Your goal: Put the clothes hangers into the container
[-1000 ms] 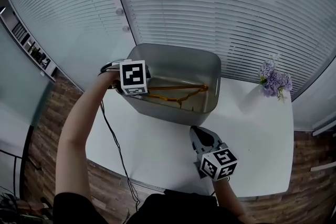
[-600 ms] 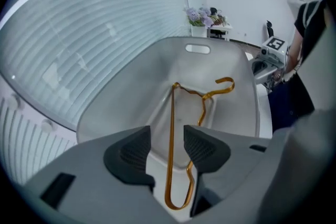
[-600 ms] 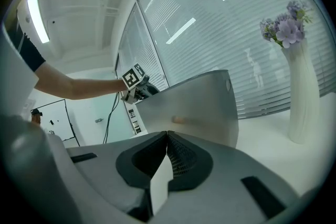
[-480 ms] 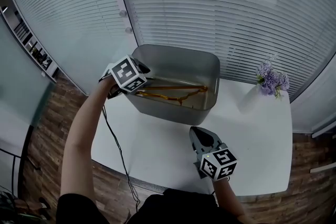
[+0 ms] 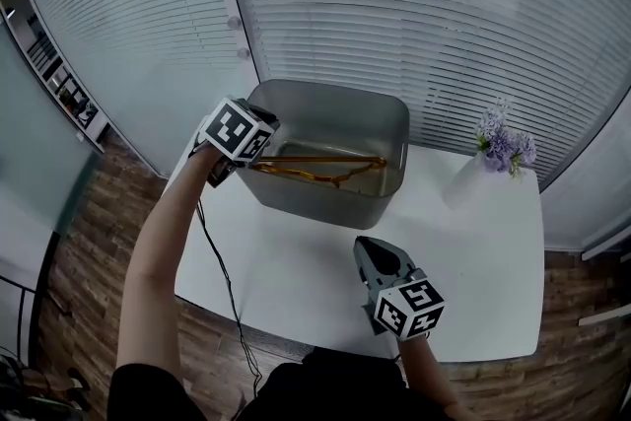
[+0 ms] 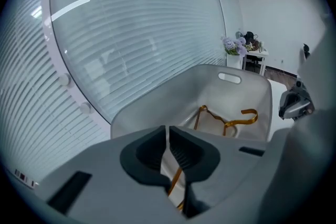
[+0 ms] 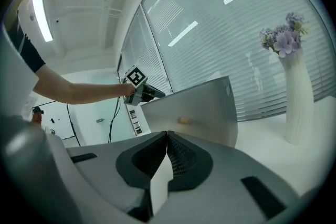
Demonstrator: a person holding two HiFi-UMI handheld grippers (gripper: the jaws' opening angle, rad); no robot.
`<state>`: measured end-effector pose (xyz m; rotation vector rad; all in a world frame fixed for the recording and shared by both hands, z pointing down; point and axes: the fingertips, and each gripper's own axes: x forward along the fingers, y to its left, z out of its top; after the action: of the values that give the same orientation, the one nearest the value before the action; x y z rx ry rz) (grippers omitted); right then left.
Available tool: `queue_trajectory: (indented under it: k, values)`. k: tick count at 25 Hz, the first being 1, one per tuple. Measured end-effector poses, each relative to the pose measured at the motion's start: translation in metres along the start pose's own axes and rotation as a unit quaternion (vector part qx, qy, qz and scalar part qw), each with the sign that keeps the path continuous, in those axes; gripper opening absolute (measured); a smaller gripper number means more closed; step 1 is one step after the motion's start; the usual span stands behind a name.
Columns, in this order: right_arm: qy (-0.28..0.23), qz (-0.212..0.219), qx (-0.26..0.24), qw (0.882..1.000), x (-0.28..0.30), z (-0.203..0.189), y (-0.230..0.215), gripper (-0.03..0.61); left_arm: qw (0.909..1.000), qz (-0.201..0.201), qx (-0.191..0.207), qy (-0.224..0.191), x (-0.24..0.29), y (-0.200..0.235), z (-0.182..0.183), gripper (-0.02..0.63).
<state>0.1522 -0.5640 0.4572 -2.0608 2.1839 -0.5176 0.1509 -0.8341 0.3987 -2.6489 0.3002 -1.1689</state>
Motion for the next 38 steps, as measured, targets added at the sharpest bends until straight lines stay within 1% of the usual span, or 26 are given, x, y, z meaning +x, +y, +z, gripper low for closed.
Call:
queue_trajectory:
  k: [2,6,8,10,14,16,18,22,24,28,31,33,38]
  values:
    - [-0.002,0.000,-0.002,1.000,-0.004,0.000,0.003,0.027,0.9999,0.011,-0.007,-0.004,-0.006,0.001,0.000,0.017]
    - [-0.013,0.007,-0.008,1.000,-0.010,0.002,0.011,0.028,0.9992,0.025,-0.023,-0.021,-0.020,0.000,0.001,0.009]
    - [-0.013,0.006,-0.010,1.000,-0.013,0.001,0.012,0.026,0.9981,0.030,-0.042,-0.034,-0.026,0.000,0.002,0.009]
    - [-0.010,0.004,-0.011,1.000,-0.014,0.000,0.013,0.026,0.9955,0.031,-0.070,-0.056,-0.035,0.000,0.002,0.009]
    - [-0.007,-0.001,-0.016,1.000,-0.020,-0.001,0.015,0.026,0.9860,0.035,-0.118,-0.112,-0.059,-0.004,0.000,0.009]
    - [-0.005,-0.005,-0.017,1.000,-0.022,-0.002,0.015,0.027,0.9812,0.038,-0.129,-0.138,-0.072,-0.009,0.001,0.009]
    - [-0.003,-0.008,-0.017,1.000,-0.024,-0.002,0.014,0.028,0.9782,0.041,-0.129,-0.158,-0.083,-0.016,0.002,0.009]
    - [0.000,-0.011,-0.021,1.000,-0.027,-0.001,0.015,0.027,0.9744,0.044,-0.127,-0.180,-0.096,-0.034,-0.003,0.009]
    - [0.001,-0.012,-0.023,1.000,-0.029,-0.001,0.018,0.026,0.9704,0.049,-0.139,-0.192,-0.103,-0.041,-0.008,0.009]
    - [-0.002,-0.010,-0.031,0.999,-0.034,0.001,0.022,0.026,0.9601,0.071,-0.166,-0.214,-0.119,-0.050,-0.018,0.009]
    - [-0.009,-0.003,-0.039,0.999,-0.039,0.003,0.029,0.027,0.9557,0.079,-0.175,-0.223,-0.129,-0.065,-0.028,0.009]
    - [-0.010,0.001,-0.042,0.999,-0.041,0.003,0.035,0.026,0.9526,0.073,-0.185,-0.230,-0.135,-0.077,-0.034,0.009]
    - [-0.007,0.008,-0.042,0.999,-0.047,-0.002,0.049,0.026,0.9416,0.052,-0.220,-0.249,-0.146,-0.105,-0.054,0.009]
